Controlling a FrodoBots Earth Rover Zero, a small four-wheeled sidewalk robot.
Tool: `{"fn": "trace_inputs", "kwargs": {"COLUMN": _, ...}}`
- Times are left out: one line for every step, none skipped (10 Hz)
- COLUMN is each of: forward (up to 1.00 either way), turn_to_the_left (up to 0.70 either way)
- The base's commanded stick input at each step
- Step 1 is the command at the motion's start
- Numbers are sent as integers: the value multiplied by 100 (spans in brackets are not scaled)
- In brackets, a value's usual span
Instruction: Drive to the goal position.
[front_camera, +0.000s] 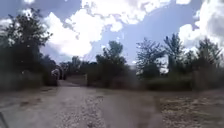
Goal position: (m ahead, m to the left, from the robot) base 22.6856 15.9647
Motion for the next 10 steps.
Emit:
{"fn": "trace_inputs", "kwargs": {"forward": 85, "turn_to_the_left": 6}}
{"fn": "trace_inputs", "kwargs": {"forward": 85, "turn_to_the_left": 0}}
{"fn": "trace_inputs", "kwargs": {"forward": 85, "turn_to_the_left": 0}}
{"fn": "trace_inputs", "kwargs": {"forward": 85, "turn_to_the_left": 0}}
{"fn": "trace_inputs", "kwargs": {"forward": 85, "turn_to_the_left": 0}}
{"fn": "trace_inputs", "kwargs": {"forward": 85, "turn_to_the_left": 0}}
{"fn": "trace_inputs", "kwargs": {"forward": 85, "turn_to_the_left": 0}}
{"fn": "trace_inputs", "kwargs": {"forward": 85, "turn_to_the_left": 22}}
{"fn": "trace_inputs", "kwargs": {"forward": 85, "turn_to_the_left": 34}}
{"fn": "trace_inputs", "kwargs": {"forward": 85, "turn_to_the_left": 34}}
